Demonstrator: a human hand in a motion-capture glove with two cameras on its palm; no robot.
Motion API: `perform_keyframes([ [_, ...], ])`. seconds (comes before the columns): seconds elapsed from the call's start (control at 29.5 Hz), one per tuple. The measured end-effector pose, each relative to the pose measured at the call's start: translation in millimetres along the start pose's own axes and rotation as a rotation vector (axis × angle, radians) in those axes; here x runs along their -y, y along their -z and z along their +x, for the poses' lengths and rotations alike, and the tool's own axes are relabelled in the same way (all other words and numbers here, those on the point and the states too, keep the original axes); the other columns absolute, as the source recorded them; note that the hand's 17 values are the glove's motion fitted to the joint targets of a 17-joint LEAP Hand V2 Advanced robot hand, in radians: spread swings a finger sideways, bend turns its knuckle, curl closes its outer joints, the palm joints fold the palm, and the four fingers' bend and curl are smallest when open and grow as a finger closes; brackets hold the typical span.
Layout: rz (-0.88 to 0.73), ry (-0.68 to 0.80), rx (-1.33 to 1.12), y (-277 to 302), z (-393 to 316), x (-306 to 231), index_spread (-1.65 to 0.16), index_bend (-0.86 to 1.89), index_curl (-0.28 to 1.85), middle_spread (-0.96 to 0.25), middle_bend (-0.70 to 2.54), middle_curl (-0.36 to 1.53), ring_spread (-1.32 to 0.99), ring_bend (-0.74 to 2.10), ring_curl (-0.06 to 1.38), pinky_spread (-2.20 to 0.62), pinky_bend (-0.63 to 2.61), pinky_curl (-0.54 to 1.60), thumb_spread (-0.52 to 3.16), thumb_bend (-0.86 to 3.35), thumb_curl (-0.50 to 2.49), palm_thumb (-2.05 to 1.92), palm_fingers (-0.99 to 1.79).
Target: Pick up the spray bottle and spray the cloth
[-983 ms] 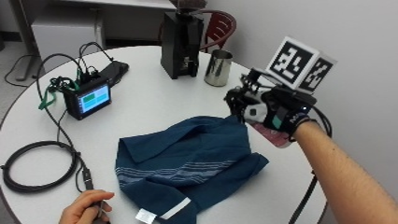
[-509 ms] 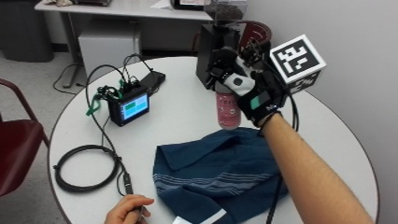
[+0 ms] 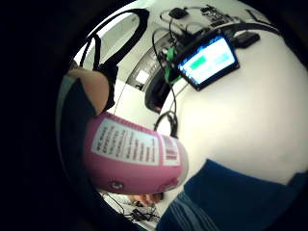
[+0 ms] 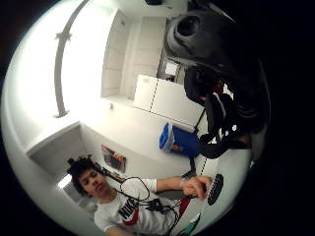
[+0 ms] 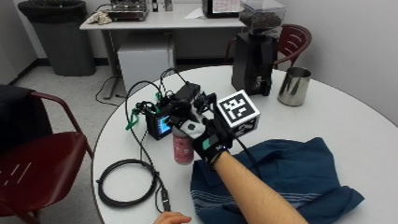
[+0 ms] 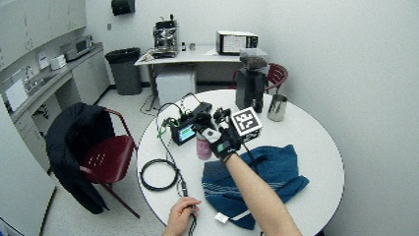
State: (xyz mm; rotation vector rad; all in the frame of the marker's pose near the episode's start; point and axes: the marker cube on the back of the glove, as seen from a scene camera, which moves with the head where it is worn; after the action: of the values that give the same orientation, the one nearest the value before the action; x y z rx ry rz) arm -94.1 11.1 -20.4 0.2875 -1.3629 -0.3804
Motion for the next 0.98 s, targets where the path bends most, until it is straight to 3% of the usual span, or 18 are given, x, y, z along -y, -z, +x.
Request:
perform_keyframes([
  [0.47, -0.124, 0.014, -0.041, -20.3, 19.8, -7.1, -0.24, 0.17, 0.30, -0.08, 0.45, 0.46, -0.12, 0.43, 0.39, 0.01, 0.22, 0.35, 1.16, -0.01, 0.55, 1.03, 1.00],
  [0.78, -0.157, -0.020, -0.062, 8.0, 3.7, -40.8, -0.27, 0.10, 0.30, -0.07, 0.34, 0.43, -0.08, 0.25, 0.35, 0.09, 0.26, 0.37, 1.14, -0.02, 0.52, 0.97, 0.69],
  [0.98, -0.228, 0.047, -0.413, 53.3, -29.4, -105.1, -0.27, 0.17, 0.31, -0.05, 0.34, 0.42, -0.06, 0.18, 0.31, 0.12, 0.25, 0.35, 1.14, -0.02, 0.52, 0.96, 0.75],
])
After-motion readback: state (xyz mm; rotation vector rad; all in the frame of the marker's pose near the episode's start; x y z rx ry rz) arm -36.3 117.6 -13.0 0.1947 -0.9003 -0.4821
